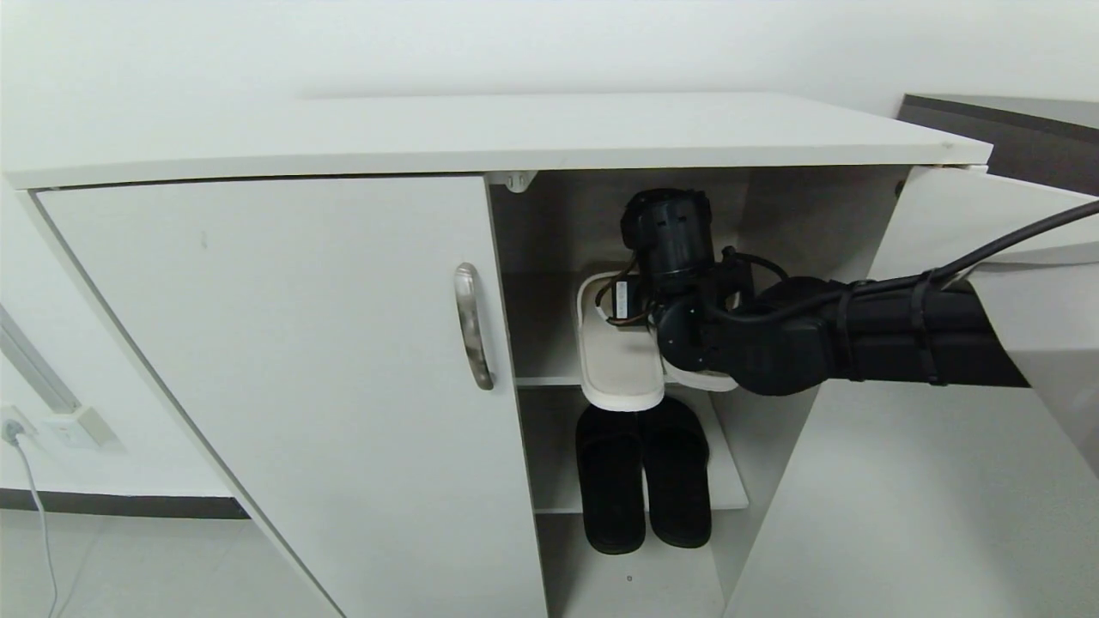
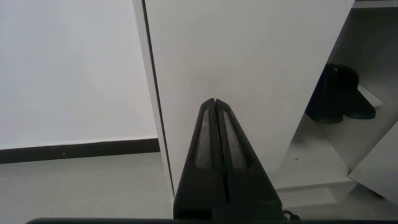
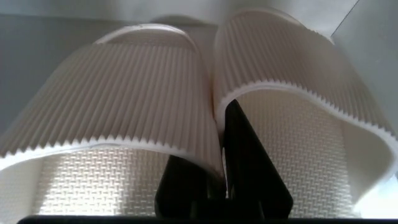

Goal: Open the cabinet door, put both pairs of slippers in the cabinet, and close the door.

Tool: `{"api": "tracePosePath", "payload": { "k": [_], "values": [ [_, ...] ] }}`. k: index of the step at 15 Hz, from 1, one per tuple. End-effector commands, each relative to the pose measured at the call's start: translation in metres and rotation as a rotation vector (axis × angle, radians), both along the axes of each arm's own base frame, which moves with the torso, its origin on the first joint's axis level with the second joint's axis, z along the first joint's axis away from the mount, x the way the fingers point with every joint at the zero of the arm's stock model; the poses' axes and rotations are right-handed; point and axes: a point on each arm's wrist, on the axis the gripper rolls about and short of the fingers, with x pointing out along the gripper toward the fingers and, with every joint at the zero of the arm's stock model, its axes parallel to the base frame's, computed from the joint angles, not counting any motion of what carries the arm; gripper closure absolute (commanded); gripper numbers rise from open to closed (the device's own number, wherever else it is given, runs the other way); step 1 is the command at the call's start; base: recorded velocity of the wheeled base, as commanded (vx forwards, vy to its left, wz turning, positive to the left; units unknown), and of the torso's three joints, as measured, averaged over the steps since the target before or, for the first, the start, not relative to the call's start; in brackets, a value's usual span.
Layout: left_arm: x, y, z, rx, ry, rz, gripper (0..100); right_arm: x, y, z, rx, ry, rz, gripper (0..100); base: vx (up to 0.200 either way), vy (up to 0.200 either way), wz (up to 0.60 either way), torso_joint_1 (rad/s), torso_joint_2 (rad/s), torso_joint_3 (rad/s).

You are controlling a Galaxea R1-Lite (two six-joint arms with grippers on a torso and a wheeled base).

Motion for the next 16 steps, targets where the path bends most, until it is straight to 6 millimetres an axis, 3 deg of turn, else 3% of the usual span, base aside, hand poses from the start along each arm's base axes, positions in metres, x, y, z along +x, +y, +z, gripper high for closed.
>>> {"api": "tracePosePath", "payload": {
  "k": [1,4,5,9,16],
  "values": [
    [0.0,0.0,0.0,-0.001,0.001,0.0,100,0.007,0.001,-0.009,-0.009,0.01,-0.009,100,0.0,0.0,0.0,0.0,0.0,0.0],
    [0.0,0.0,0.0,0.001,0.001,0.0,100,0.009,0.0,-0.01,-0.01,0.011,-0.014,100,0.0,0.0,0.0,0.0,0.0,0.0],
    [0.0,0.0,0.0,0.001,0.001,0.0,100,0.01,0.001,-0.012,-0.013,0.016,-0.014,0,0.0,0.0,0.0,0.0,0.0,0.0],
    [0.0,0.0,0.0,-0.001,0.001,0.002,100,0.004,0.0,-0.014,-0.025,0.027,-0.008,0,0.0,0.0,0.0,0.0,0.0,0.0],
    [0.0,0.0,0.0,-0.001,0.001,0.002,100,-0.028,-0.01,-0.003,-0.021,0.029,0.02,0,0.0,0.0,0.0,0.0,0.0,0.0]
  ]
}}
